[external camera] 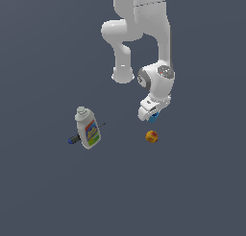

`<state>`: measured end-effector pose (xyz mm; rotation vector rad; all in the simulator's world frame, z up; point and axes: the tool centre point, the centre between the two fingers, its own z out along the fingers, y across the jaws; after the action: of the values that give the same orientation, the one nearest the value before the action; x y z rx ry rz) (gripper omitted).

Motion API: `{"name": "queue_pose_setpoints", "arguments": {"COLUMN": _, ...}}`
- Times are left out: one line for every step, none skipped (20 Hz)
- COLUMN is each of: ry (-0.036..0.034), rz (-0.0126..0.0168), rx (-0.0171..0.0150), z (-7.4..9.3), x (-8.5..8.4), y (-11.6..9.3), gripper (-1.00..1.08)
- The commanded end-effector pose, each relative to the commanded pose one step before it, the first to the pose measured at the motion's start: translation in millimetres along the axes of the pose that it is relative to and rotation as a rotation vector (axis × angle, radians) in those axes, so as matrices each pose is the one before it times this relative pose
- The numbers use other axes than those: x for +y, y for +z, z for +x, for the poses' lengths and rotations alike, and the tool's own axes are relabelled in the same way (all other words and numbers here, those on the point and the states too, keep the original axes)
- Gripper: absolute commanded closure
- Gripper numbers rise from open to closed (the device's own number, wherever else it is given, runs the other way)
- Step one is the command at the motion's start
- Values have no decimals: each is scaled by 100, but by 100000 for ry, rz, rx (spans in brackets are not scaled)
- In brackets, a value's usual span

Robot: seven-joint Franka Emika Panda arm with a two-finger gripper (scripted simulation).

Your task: Pick up a designated object from a clutter of objects.

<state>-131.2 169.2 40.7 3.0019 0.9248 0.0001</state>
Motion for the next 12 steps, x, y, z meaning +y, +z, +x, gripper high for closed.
{"name": "queue_pose_setpoints", "arguments": {"ry": -30, "rz": 30, "rx": -3, "z": 21, "x": -21, "y": 42, "gripper": 108}}
{"name": "queue_pose_setpoints", "arguments": {"ry": 0, "rz": 0, "rx": 0, "z": 0, "x": 0, "y": 0, "gripper": 108}}
{"name": "queue_pose_setpoints", "arguments": {"ry": 0, "rz": 0, "rx": 0, "z": 0, "x": 0, "y": 0, "gripper": 108}}
{"name": "queue_pose_setpoints", "arguments": {"ry": 0, "rz": 0, "rx": 0, "z": 0, "x": 0, "y": 0, "gripper": 108}}
{"name": "queue_pose_setpoints", "arguments": {"ry": 0, "rz": 0, "rx": 0, "z": -7, "x": 8, "y": -25, "gripper": 108}}
{"name": "queue_pose_setpoints", "arguments": {"ry": 0, "rz": 0, "rx": 0, "z": 7, "x": 9, "y": -21, "gripper": 108}}
{"name": "queue_pose_setpoints", "arguments": {"ry": 0, "rz": 0, "rx": 0, "z": 22, "x": 26, "y": -63, "gripper": 108}}
{"name": "queue_pose_setpoints", "arguments": {"ry": 0, "rz": 0, "rx": 0, "z": 37, "x": 43, "y": -105, "gripper": 108}}
{"name": "queue_pose_setpoints", "arguments": {"ry": 0, "rz": 0, "rx": 0, "z": 52, "x": 61, "y": -147, "gripper": 108}}
{"name": "queue_pose_setpoints", "arguments": {"ry": 0, "rz": 0, "rx": 0, "z": 68, "x": 78, "y": -189, "gripper": 108}}
{"name": "queue_pose_setpoints", "arguments": {"ry": 0, "rz": 0, "rx": 0, "z": 83, "x": 95, "y": -231, "gripper": 108}}
{"name": "queue_pose_setpoints", "arguments": {"ry": 0, "rz": 0, "rx": 0, "z": 98, "x": 112, "y": -273, "gripper": 108}}
